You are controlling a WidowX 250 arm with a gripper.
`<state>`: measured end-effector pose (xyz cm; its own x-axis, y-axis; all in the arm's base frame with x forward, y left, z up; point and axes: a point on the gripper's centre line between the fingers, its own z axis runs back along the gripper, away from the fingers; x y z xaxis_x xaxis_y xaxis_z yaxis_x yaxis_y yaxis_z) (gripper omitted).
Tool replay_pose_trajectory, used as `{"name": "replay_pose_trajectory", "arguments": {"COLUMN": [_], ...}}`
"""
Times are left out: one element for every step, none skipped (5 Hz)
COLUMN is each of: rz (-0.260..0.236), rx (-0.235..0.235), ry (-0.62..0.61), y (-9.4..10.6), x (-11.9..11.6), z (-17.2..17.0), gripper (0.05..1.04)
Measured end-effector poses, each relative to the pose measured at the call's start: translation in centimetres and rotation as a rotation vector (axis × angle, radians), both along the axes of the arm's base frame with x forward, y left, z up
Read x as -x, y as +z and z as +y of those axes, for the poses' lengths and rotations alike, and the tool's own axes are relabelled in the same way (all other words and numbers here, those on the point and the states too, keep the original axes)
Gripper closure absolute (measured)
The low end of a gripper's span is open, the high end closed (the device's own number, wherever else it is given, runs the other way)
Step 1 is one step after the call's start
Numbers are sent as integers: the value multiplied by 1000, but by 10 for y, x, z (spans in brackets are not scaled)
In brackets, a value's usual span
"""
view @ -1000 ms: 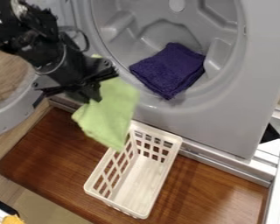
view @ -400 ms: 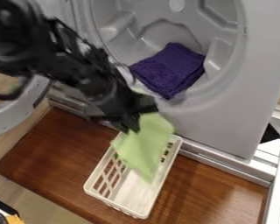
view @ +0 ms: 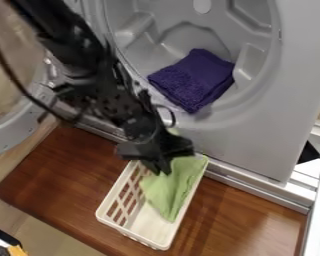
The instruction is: Pick the green cloth and put it inside the white basket
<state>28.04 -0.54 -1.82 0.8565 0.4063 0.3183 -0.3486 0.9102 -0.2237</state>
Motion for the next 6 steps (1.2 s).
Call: {"name": "replay_pose_trajectory", "arguments": {"rz": [51, 92, 130, 152, 135, 139], "rx": [-18, -5, -5, -12, -12, -7], "ry": [1, 26, 39, 11, -4, -6], "y": [-20, -35, -35, -35, -27, -23], "x": [-2, -1, 2, 4, 5, 6], "z": [3, 7, 7, 7, 6, 5], "gripper": [1014, 987, 817, 538, 230, 75]}}
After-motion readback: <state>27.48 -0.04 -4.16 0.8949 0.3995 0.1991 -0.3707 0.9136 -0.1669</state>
